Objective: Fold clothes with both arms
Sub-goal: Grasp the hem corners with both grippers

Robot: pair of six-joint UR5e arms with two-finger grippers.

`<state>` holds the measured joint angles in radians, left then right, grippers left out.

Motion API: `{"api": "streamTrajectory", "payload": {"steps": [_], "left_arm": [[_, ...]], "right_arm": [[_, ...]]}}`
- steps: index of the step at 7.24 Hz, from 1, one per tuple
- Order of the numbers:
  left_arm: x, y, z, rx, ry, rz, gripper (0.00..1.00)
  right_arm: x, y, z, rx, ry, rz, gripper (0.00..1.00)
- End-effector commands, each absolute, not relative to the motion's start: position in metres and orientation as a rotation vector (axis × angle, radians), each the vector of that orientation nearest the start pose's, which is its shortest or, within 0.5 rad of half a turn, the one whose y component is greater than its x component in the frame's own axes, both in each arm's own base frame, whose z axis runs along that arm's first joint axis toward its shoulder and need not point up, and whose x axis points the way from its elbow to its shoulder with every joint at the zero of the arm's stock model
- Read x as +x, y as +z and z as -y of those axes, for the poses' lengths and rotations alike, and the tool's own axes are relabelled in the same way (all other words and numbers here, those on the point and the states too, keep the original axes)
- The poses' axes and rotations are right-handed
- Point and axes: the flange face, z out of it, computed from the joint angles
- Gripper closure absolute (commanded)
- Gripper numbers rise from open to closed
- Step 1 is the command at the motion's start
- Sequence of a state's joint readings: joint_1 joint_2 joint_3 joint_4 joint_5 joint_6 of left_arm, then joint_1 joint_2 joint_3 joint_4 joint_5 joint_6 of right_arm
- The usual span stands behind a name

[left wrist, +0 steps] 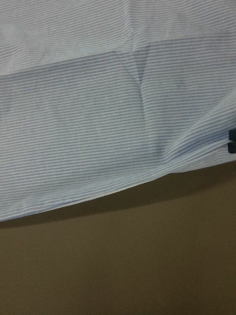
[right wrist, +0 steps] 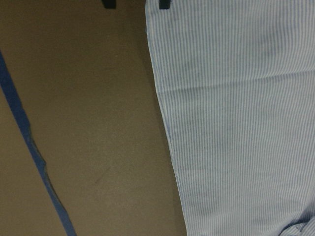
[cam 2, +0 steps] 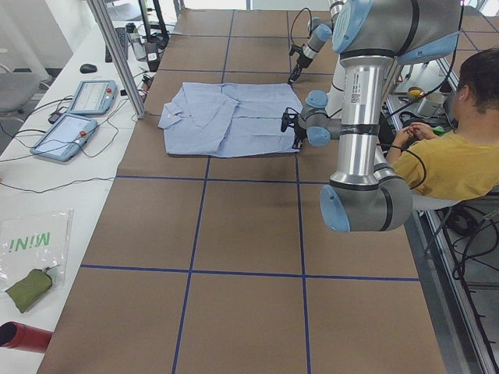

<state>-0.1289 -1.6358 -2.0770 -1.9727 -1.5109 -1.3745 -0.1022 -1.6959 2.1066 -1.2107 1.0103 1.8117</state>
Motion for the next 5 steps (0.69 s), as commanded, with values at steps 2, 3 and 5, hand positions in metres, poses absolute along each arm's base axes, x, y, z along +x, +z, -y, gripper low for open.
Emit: {"api": "streamTrajectory", "payload": {"steps": [2,3,5], "left_arm": [[0.474,0.348,0.202,0.212,0.033,-0.951,1.0],[0.473,0.349,0.202,0.211,0.033,-0.949,1.0],[0.473,0.349,0.202,0.211,0.033,-0.949,1.0]], "right_arm": [[-0.46,0.415,0.138,0.404,0.335,0.82,0.7],[-0.462,0.412,0.137,0.403,0.334,0.819,0.7],[-0.467,0.412,0.133,0.4,0.326,0.821,0.7]]}}
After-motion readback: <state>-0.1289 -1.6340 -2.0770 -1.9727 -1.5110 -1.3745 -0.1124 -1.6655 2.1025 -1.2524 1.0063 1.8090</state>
